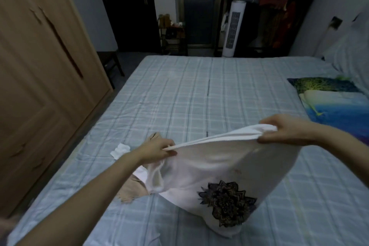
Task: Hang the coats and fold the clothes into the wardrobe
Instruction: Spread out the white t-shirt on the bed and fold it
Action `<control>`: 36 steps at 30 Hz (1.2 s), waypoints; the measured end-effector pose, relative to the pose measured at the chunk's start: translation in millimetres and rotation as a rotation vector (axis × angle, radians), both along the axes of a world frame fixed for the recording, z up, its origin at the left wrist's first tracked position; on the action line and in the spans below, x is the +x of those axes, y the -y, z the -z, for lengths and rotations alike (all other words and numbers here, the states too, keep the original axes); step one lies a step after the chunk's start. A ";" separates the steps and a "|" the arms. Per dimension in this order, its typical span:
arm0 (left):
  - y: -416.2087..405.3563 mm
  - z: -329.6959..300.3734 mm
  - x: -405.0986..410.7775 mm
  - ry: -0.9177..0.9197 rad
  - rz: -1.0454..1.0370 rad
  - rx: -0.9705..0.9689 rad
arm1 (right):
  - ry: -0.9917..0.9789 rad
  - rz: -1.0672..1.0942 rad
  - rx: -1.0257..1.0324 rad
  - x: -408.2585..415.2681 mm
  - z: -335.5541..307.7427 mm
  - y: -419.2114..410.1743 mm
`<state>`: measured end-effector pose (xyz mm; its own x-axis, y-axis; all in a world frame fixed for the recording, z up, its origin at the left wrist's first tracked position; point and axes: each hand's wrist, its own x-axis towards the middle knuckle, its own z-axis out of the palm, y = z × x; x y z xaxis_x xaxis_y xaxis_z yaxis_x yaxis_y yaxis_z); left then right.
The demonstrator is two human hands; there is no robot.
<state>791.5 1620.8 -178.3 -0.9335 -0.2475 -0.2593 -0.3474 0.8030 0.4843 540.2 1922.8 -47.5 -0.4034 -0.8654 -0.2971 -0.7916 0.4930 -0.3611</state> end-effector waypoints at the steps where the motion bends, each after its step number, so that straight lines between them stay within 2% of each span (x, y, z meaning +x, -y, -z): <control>1: 11.4 -2.9 -2.3 0.051 0.029 -0.091 | -0.019 0.008 0.056 -6.7 9.3 -5.1; 3: 27.9 -6.0 -6.9 0.110 0.039 -0.235 | -0.070 0.036 0.079 -17.3 29.4 -11.1; 4: 32.8 -6.9 -8.3 0.094 0.007 -0.231 | -0.099 0.044 0.080 -20.6 38.1 -13.0; 7: 24.5 -15.3 -11.2 0.079 -0.058 -0.026 | -0.140 0.012 0.198 -29.6 62.1 -18.8; 8: 17.9 -18.0 -12.1 0.150 -0.045 0.034 | -0.103 0.001 0.277 -30.4 68.5 -21.3; 11: 0.8 -17.3 -16.4 0.491 0.016 0.148 | 0.177 0.058 0.549 -30.6 97.5 -33.2; 13: -1.4 -11.1 -18.3 0.706 0.126 0.052 | 0.320 0.090 0.680 -31.3 125.1 -41.6; 15: 5.1 -2.8 -22.8 0.869 0.251 -0.072 | 0.406 0.155 0.682 -28.7 141.7 -44.4; 18: 20.9 6.6 -36.6 0.916 0.309 -0.228 | 0.488 0.163 0.701 -24.1 136.0 -27.4; 20: 37.7 3.2 -56.8 0.819 0.324 -0.353 | 0.456 0.154 0.670 -39.9 121.1 -6.1; 22: 63.8 -20.0 -87.2 0.643 0.335 -0.467 | 0.321 0.102 0.499 -70.8 95.9 18.8; 24: 97.0 -62.2 -128.2 0.423 0.318 -0.571 | 0.060 0.154 0.163 -122.5 68.5 41.8; 26: 130.9 -121.1 -173.1 0.196 0.250 -0.689 | -0.243 0.256 -0.077 -177.2 25.6 61.4; 30: 167.1 -250.5 -243.5 -0.269 0.154 -0.981 | -0.758 0.374 -0.354 -246.7 -68.6 86.8; 33: 176.8 -314.2 -261.8 -0.478 0.145 -1.220 | -0.915 0.429 -0.441 -268.0 -112.5 94.8; 36: 182.4 -343.0 -260.4 -0.623 0.144 -1.368 | -1.010 0.455 -0.553 -274.7 -138.1 93.3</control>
